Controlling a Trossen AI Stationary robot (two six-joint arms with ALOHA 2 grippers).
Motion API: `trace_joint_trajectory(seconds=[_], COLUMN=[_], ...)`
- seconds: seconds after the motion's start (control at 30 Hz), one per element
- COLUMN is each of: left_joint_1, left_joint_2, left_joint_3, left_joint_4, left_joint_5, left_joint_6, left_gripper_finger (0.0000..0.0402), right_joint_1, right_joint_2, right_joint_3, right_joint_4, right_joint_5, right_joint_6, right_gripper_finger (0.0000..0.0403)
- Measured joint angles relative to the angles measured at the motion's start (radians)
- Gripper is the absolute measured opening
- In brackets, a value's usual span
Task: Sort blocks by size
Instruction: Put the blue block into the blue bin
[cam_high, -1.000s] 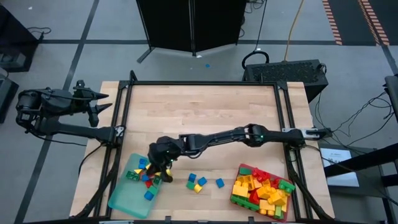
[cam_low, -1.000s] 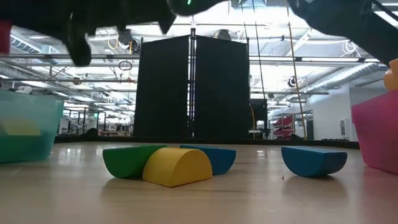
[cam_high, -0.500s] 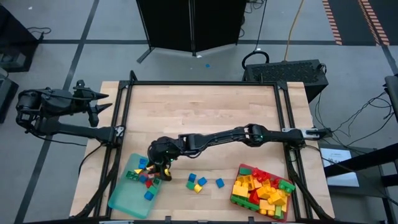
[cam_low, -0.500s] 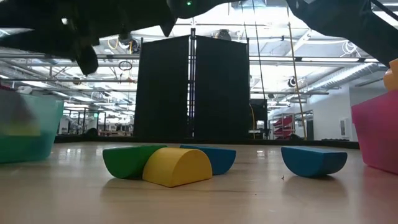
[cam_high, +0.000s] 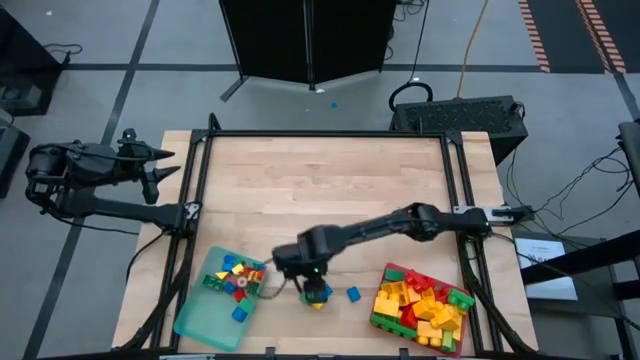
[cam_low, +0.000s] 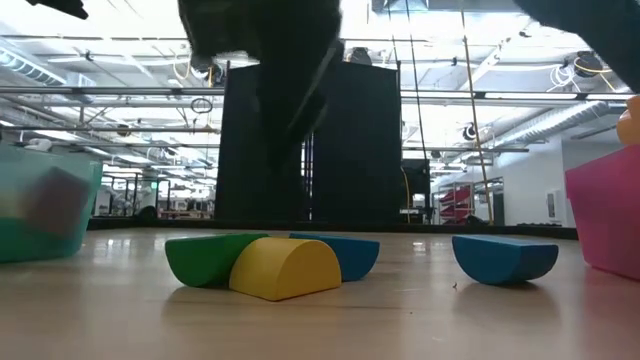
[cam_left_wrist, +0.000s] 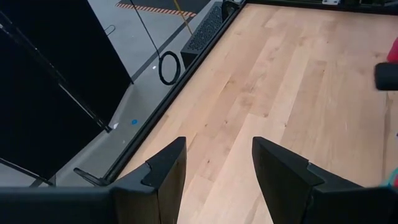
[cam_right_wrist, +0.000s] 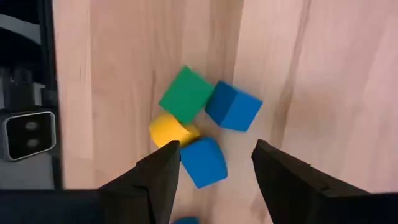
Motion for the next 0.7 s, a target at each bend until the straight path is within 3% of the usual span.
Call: trace_joint_trajectory(seconds=[0.17,0.37,0.53,0.7], left_joint_1=[0.000,0.000,0.000,0.000], left_joint_2=[0.000,0.000,0.000,0.000], left_joint_3=[0.000,0.000,0.000,0.000], left_joint_4=[0.000,0.000,0.000,0.000], left_joint_5=[0.000,0.000,0.000,0.000], left_joint_6=[0.000,0.002,0.004,0.009], left_gripper_finger=[0.0187,0.0187,0.0187,0.0187], right_joint_1=[0.068,0.122,0.173,0.192], right_joint_2=[-0.002,-0.001,-0.001,0.002], right_joint_3=[0.004,0.003,0.003,0.003], right_joint_4=[0.033,-0.070,-0.119,-0.051], right_joint_5=[0.122,0.122,0.184,0.270], right_joint_6=[0.001,0.027,-0.041,-0.123], right_gripper_finger=[0.0194,0.0192,0.0192,0.0192])
